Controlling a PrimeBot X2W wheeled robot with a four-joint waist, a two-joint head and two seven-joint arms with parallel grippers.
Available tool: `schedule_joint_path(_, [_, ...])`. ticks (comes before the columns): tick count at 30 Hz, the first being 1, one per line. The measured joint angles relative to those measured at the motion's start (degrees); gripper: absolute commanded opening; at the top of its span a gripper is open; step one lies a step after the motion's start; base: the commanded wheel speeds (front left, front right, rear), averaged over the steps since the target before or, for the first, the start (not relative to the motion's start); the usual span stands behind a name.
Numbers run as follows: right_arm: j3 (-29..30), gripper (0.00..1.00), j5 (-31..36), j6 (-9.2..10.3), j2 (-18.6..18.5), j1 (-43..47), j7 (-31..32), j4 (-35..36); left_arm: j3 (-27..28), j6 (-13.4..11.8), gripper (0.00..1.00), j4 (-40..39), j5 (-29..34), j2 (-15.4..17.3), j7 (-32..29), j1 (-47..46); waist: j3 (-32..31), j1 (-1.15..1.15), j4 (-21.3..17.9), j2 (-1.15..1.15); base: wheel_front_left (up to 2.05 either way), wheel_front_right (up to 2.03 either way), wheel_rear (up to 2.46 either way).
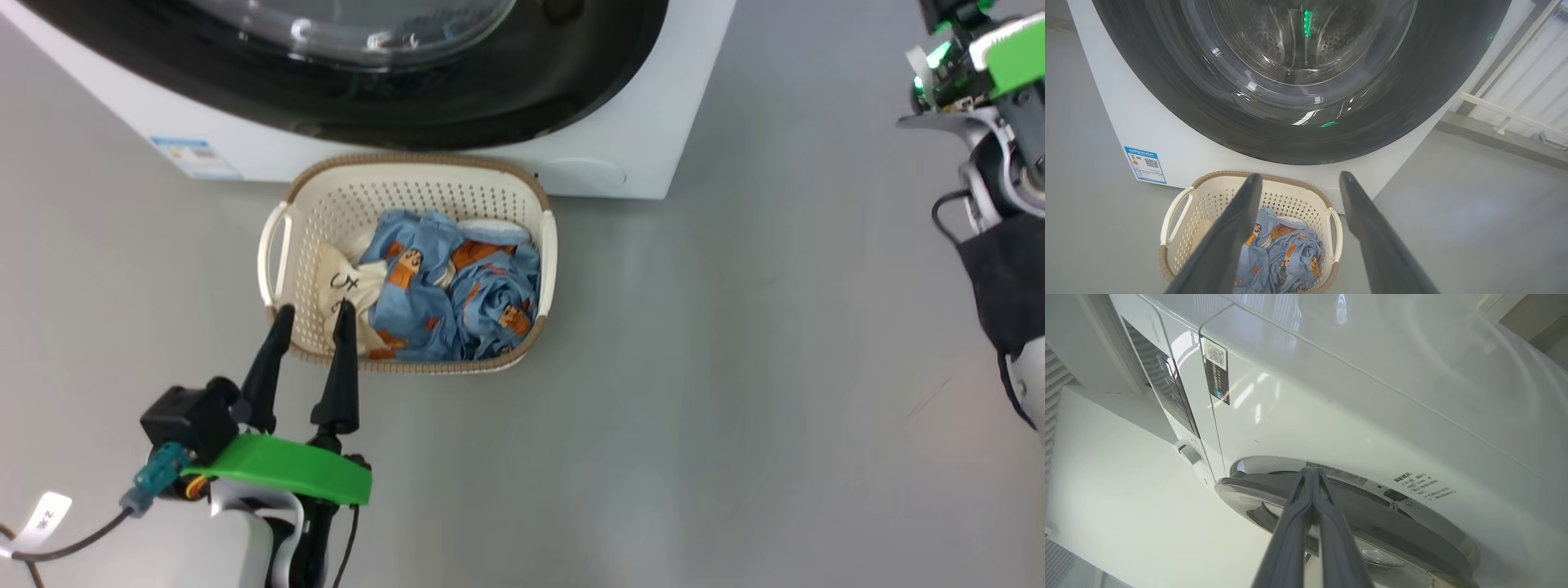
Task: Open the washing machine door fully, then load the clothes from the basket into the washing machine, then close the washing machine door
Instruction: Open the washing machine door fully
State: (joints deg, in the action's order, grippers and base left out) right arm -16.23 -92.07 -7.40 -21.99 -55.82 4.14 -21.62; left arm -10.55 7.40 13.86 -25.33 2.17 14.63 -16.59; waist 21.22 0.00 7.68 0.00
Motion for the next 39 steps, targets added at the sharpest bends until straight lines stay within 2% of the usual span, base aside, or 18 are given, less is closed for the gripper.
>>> schedule_joint_path(8, [0.5, 0.00, -6.4, 0.00, 0.4, -5.0, 15.5, -5.8, -1.6, 0.0, 1.00, -0.7, -1.3, -0.1, 0.0, -1.7, 3.4, 0.00, 1.5, 0.00, 0.00, 0.00, 0.00])
schedule_joint_path(17, [2.1, 0.00, -8.7, 0.00, 1.3, -12.1, 25.8, -12.5, -2.5, 0.0, 1.00, -2.5, -2.3, -0.1, 0.0, -3.7, 7.3, 0.00, 3.1, 0.00, 0.00, 0.00, 0.00])
schedule_joint_path(31, [2.2, 0.00, -5.9, 0.00, 2.9, -21.2, 29.6, -16.7, -4.0, 0.0, 1.00, -4.9, -4.2, -0.4, 0.0, -6.0, 12.5, 0.00, 5.5, 0.00, 0.00, 0.00, 0.00])
schedule_joint_path(39, [2.1, 0.00, -4.3, 0.00, 3.6, -22.7, 30.6, -18.0, -4.3, 0.0, 1.00, -5.3, -4.7, -0.5, 0.0, -6.2, 13.4, 0.00, 6.5, 0.00, 0.00, 0.00, 0.00])
